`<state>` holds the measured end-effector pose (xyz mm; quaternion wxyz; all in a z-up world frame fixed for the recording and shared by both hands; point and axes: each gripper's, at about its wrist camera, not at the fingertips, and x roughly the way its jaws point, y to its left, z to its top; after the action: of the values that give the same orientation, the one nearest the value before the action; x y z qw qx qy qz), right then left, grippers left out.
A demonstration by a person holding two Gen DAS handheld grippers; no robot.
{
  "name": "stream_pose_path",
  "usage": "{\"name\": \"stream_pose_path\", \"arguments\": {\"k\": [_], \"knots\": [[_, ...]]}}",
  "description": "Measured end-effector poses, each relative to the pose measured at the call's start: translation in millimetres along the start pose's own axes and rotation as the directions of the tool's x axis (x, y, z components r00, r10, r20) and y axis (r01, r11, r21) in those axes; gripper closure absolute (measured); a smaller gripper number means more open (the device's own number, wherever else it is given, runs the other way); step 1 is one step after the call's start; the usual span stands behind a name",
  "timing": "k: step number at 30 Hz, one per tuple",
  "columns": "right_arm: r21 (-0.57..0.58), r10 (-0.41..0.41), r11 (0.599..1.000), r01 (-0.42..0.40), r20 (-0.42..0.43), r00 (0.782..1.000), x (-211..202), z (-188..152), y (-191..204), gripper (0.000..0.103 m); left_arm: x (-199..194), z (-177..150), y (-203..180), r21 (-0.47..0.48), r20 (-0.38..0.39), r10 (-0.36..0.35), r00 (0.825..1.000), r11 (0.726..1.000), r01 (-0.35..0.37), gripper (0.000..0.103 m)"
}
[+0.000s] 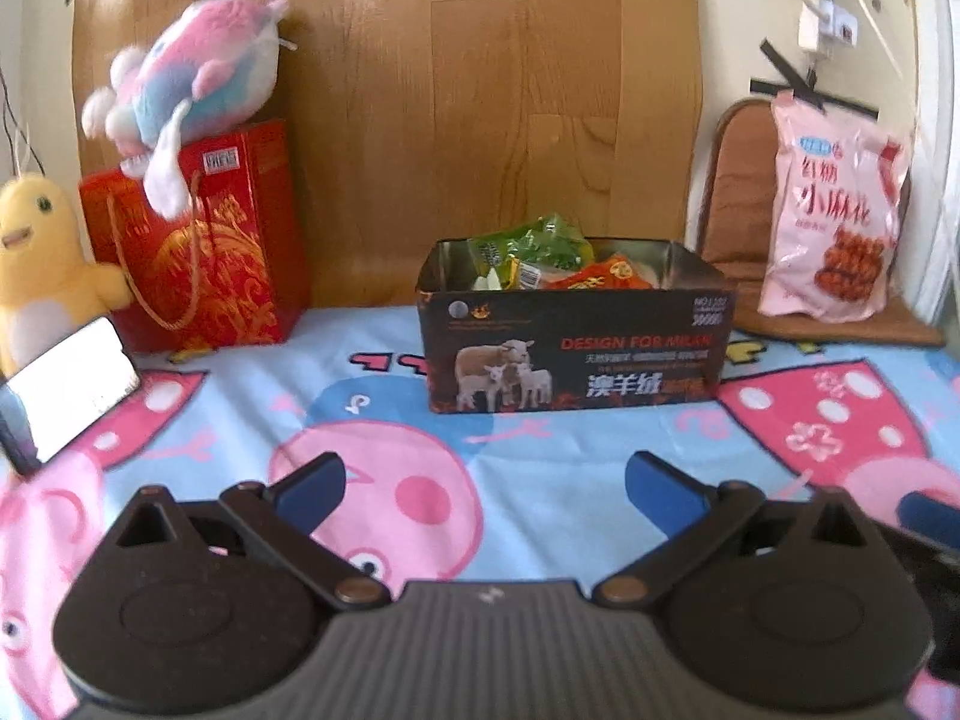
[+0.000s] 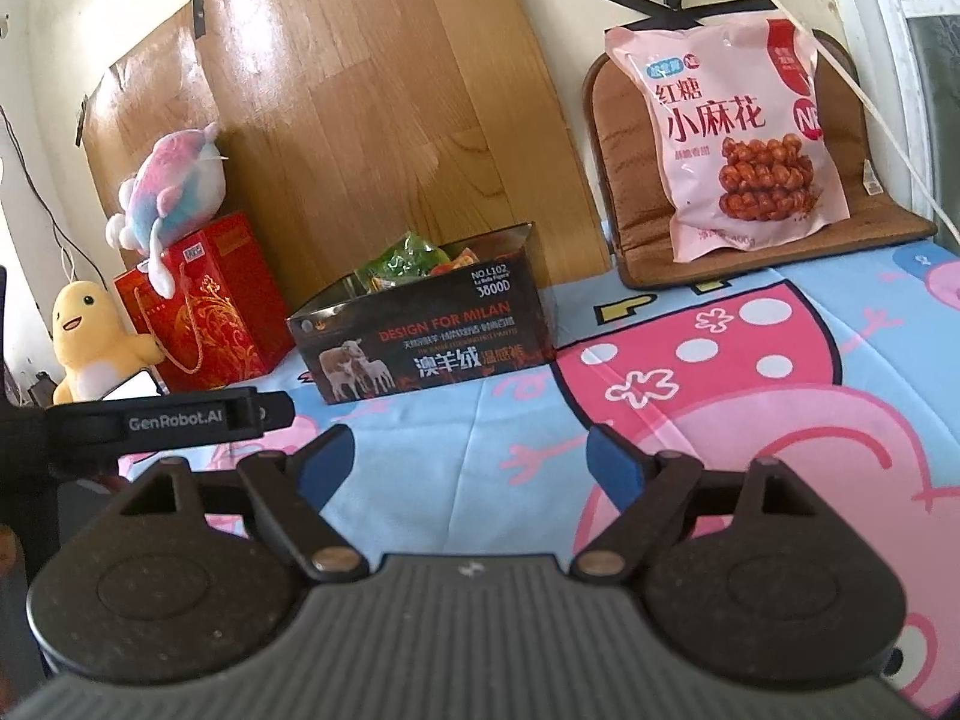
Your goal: Organize snacks
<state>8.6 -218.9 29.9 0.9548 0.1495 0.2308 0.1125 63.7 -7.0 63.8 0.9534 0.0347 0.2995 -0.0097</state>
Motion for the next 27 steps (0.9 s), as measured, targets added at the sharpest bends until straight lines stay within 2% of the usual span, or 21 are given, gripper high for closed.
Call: {"name": "stream_pose_path", "arguments": {"k": [3, 16, 22, 27], "knots": [[0.016, 0.005, 1.000, -0.005, -0.004, 1.000, 0.0, -0.8, -3.5, 0.016, -1.3, -0.5, -9.6, 0.043, 0.008, 0.052, 0.999, 0.998, -0.052, 0.000], [0.018, 0.037, 0.999, -0.037, -0.011, 0.999, -2.8, -0.9, -4.4, 0.016, -8.2, 3.6, -8.0, 0.014, 0.018, 0.082, 0.996, 0.997, -0.082, 0.000], [-0.006, 0.047, 0.999, -0.047, -0.011, 0.999, -4.2, -1.5, 2.5, 0.015, -12.0, 2.3, -8.0, 0.032, 0.014, 0.134, 0.991, 0.990, -0.135, 0.000], [-0.014, 0.053, 0.998, -0.054, -0.013, 0.998, -3.9, -1.8, 7.1, 0.014, -9.6, 0.4, -3.3, 0.014, -0.019, 0.116, 0.993, 0.993, -0.116, 0.000]]}}
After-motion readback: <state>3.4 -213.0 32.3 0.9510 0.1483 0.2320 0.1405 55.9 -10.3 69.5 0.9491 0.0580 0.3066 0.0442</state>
